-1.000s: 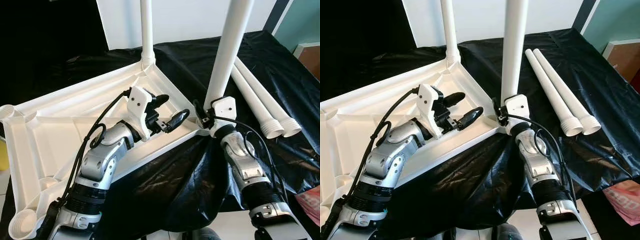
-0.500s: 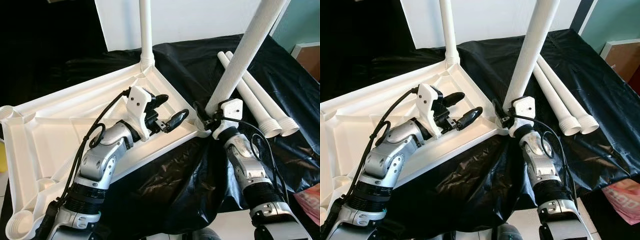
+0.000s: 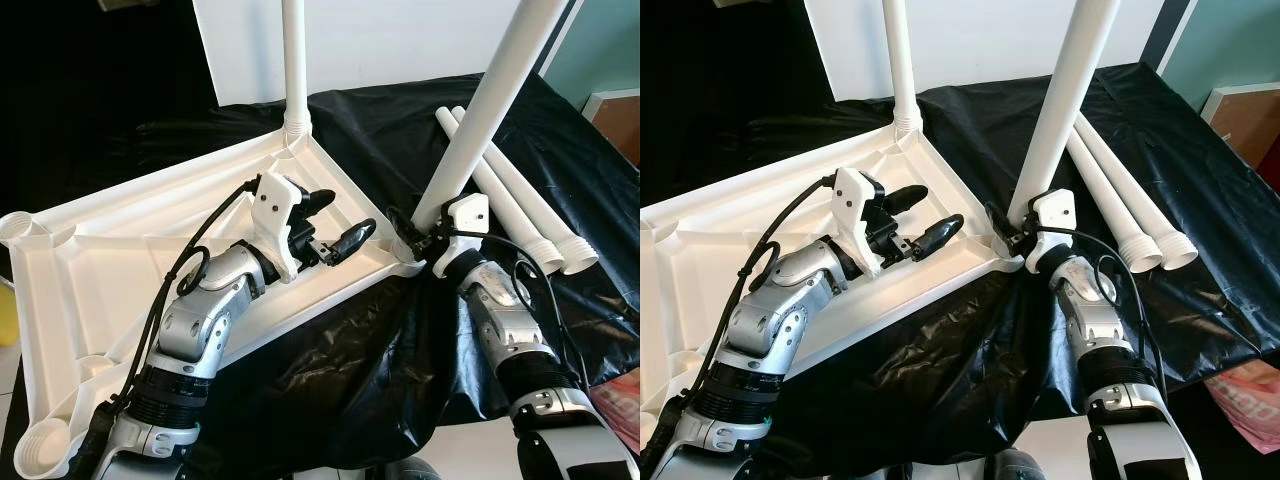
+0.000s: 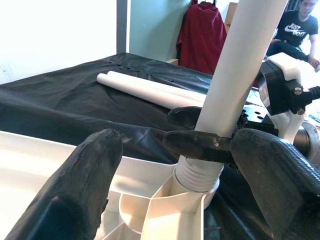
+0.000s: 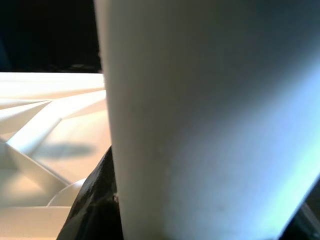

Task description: Building children table

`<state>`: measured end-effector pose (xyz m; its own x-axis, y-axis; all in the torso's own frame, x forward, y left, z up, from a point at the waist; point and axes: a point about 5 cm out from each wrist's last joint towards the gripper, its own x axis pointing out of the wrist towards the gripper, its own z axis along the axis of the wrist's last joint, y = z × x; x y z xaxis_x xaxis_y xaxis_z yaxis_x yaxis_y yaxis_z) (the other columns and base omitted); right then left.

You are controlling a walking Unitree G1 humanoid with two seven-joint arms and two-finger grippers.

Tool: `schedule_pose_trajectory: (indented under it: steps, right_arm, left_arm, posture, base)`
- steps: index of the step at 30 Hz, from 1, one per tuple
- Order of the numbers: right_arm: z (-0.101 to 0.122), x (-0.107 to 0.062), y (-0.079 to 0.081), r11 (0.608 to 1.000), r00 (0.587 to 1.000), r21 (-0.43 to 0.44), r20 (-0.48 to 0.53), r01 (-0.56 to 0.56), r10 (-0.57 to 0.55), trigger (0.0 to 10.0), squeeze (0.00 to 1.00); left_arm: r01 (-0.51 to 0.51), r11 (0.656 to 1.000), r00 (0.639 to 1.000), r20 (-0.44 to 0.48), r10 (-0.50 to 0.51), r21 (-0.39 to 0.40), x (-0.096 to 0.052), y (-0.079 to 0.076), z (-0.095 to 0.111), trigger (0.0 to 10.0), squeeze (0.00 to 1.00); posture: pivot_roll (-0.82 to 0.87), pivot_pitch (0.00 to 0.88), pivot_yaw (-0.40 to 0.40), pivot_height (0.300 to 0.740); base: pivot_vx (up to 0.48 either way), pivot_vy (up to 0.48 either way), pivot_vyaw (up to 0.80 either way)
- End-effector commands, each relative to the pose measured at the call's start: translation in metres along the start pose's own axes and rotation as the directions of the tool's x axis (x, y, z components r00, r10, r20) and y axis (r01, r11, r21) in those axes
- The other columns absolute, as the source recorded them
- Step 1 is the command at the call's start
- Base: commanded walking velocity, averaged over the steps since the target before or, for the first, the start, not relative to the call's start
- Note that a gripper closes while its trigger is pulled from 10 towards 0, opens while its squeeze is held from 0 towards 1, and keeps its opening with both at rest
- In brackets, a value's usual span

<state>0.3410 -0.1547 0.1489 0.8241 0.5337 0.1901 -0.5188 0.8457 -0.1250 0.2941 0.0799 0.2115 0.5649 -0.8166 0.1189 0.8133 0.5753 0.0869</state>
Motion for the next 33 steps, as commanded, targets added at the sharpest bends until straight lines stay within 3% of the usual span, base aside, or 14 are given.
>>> schedule_pose_trajectory:
  steps: [1, 6, 10, 16, 17, 18, 19, 20, 21, 23, 24, 25, 28, 33]
  right_arm:
    - [-0.030, -0.014, 0.002, 0.995, 0.991, 0.098, -0.133, 0.014, -0.001, 10.0, 0.00]
    - [-0.033, -0.015, -0.004, 0.992, 0.987, 0.109, -0.157, 0.061, -0.043, 10.0, 0.00]
    - [-0.036, -0.014, -0.006, 0.994, 0.976, 0.029, -0.195, 0.108, -0.101, 10.0, 0.00]
    - [-0.038, -0.011, 0.001, 0.986, 0.966, 0.015, -0.203, 0.167, -0.161, 10.0, 0.00]
    - [-0.039, -0.009, 0.008, 0.965, 0.944, 0.016, -0.208, 0.263, -0.255, 10.0, 0.00]
    - [-0.039, -0.009, 0.008, 0.965, 0.944, 0.016, -0.208, 0.263, -0.255, 10.0, 0.00]
    - [-0.039, -0.008, 0.015, 0.928, 0.911, 0.035, -0.205, 0.371, -0.357, 10.0, 0.00]
    - [-0.039, -0.008, 0.015, 0.928, 0.911, 0.035, -0.205, 0.371, -0.357, 10.0, 0.00]
    - [-0.040, -0.008, 0.020, 0.891, 0.878, 0.061, -0.213, 0.451, -0.430, 10.0, 0.00]
    - [-0.040, -0.008, 0.020, 0.891, 0.878, 0.061, -0.213, 0.451, -0.430, 10.0, 0.00]
    - [-0.040, -0.009, 0.024, 0.843, 0.833, 0.076, -0.220, 0.533, -0.507, 10.0, 0.00]
    - [-0.040, -0.009, 0.024, 0.843, 0.833, 0.076, -0.220, 0.533, -0.507, 10.0, 0.00]
    - [-0.039, -0.009, 0.034, 0.706, 0.706, 0.102, -0.236, 0.701, -0.668, 10.0, 0.00]
    - [-0.035, -0.004, 0.039, 0.681, 0.684, 0.106, -0.224, 0.725, -0.694, 10.0, 0.00]
  left_arm:
    - [0.023, 1.000, 1.000, 0.004, -0.023, -0.004, -0.001, -0.002, 0.002, 10.0, 0.00]
    - [0.022, 1.000, 1.000, 0.003, -0.022, -0.004, -0.001, -0.002, 0.001, 10.0, 0.00]
    - [0.020, 1.000, 1.000, 0.003, -0.020, -0.004, -0.002, -0.002, 0.001, 10.0, 0.00]
    - [0.019, 1.000, 1.000, 0.003, -0.019, -0.005, -0.002, -0.002, 0.001, 10.0, 0.00]
    - [0.019, 1.000, 1.000, 0.003, -0.019, -0.006, -0.002, -0.003, 0.001, 10.0, 0.00]
    - [0.019, 1.000, 1.000, 0.003, -0.019, -0.006, -0.002, -0.003, 0.001, 10.0, 0.00]
    - [0.021, 1.000, 1.000, 0.003, -0.021, -0.006, -0.002, -0.003, 0.001, 10.0, 0.00]
    - [0.021, 1.000, 1.000, 0.003, -0.021, -0.006, -0.002, -0.003, 0.001, 10.0, 0.00]
    - [0.022, 1.000, 1.000, 0.002, -0.022, -0.006, -0.002, -0.003, 0.000, 10.0, 0.00]
    - [0.022, 1.000, 1.000, 0.002, -0.022, -0.006, -0.002, -0.003, 0.000, 10.0, 0.00]
    - [0.026, 1.000, 1.000, 0.002, -0.026, -0.005, -0.002, -0.004, 0.000, 10.0, 0.00]
    - [0.026, 1.000, 1.000, 0.002, -0.026, -0.005, -0.002, -0.004, 0.000, 10.0, 0.00]
    - [0.035, 0.999, 0.999, 0.005, -0.035, -0.005, 0.001, -0.004, 0.001, 10.0, 0.00]
    - [0.041, 0.999, 0.999, 0.007, -0.041, -0.005, 0.002, -0.004, 0.001, 10.0, 0.00]
  posture:
    - [-0.01, 0.145, 0.014, 0.740]
    - [-0.01, 0.144, 0.011, 0.740]
    - [-0.01, 0.144, 0.009, 0.740]
    - [0.00, 0.140, 0.002, 0.740]
    - [0.00, 0.138, 0.001, 0.740]
    - [0.00, 0.138, 0.001, 0.740]
    - [-0.01, 0.136, 0.000, 0.740]
    - [-0.01, 0.136, 0.000, 0.740]
    - [-0.01, 0.135, 0.001, 0.740]
    - [-0.01, 0.135, 0.001, 0.740]
    - [-0.01, 0.131, 0.000, 0.740]
    - [-0.01, 0.131, 0.000, 0.740]
    - [-0.01, 0.117, 0.000, 0.740]
    - [-0.01, 0.109, -0.001, 0.740]
  base:
    - [0.000, 0.000, 0.00]
    - [0.000, 0.000, 0.00]
    - [0.000, 0.000, 0.00]
    - [0.000, 0.000, 0.00]
    - [0.000, 0.000, 0.00]
    - [0.000, 0.000, 0.00]
    - [0.000, 0.000, 0.00]
    - [0.000, 0.000, 0.00]
    - [0.000, 0.000, 0.00]
    - [0.000, 0.000, 0.00]
    - [0.000, 0.000, 0.00]
    - [0.000, 0.000, 0.00]
    - [0.000, 0.000, 0.00]
    - [0.000, 0.000, 0.00]
